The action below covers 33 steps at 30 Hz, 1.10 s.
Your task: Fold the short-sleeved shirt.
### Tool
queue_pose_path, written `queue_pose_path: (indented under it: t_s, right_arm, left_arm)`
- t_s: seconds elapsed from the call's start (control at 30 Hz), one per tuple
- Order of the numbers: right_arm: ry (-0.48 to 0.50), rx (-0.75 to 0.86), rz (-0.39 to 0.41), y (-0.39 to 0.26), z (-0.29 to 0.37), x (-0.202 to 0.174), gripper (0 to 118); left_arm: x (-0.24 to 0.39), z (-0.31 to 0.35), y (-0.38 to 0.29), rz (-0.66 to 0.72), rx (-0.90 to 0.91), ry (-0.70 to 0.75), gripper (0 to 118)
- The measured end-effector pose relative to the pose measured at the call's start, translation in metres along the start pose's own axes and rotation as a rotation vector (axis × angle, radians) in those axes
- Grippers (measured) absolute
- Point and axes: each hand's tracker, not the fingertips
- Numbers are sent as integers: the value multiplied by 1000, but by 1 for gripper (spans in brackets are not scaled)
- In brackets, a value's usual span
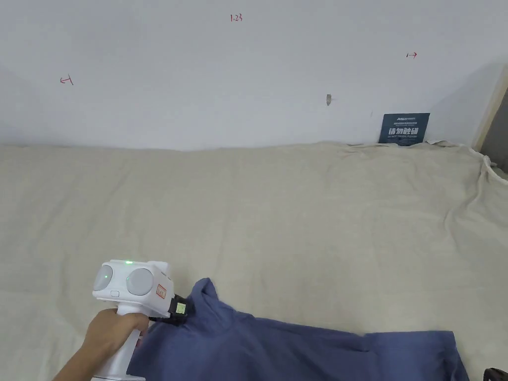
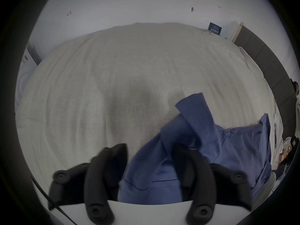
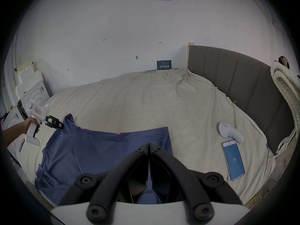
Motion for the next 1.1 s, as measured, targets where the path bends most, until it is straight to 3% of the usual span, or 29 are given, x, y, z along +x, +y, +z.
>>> queue_pose_path:
  t_s: [0.07,0.13,0.17,0.37,0.57,0.67,0.7,0.77,0.83,0.87,0.9,1.1]
  right_arm:
    - [2,-5,-4,0,-1,1,1]
    - [6,-9,-6,1,-3,2,1]
    - [8,-13,-8,2,-5,2,1]
    - [56,-37,-34,22,-34,11,1]
    - [40,-133,-7,46,-102,26,2]
    - [46,-189,-58,51,-137,33,3]
    - [31,-198,-53,53,-148,34,7]
    - [21,-247,-50,53,-168,36,32]
    - [7,-311,-34,52,-187,35,77]
    - [11,-327,-36,50,-195,36,91]
    - [5,-341,-44,48,-201,36,96]
    - [-59,-417,-10,39,-228,29,94]
  left_arm:
    - [6,-3,-4,-14,-39,-3,38]
    - [13,-4,-8,-32,-45,-21,7]
    - [13,-3,-9,-30,-42,-23,3]
    - [8,28,-21,-9,61,-38,0]
    - [-1,75,-37,-22,148,-71,0]
    - [-5,91,-42,-27,170,-72,0]
    - [-6,95,-44,-32,179,-70,0]
    - [-8,98,-45,-37,184,-67,0]
    - [-9,102,-46,-40,191,-67,0]
    - [-9,103,-46,-40,191,-70,0]
    - [-9,104,-47,-41,192,-71,0]
    - [-8,105,-51,-51,193,-67,0]
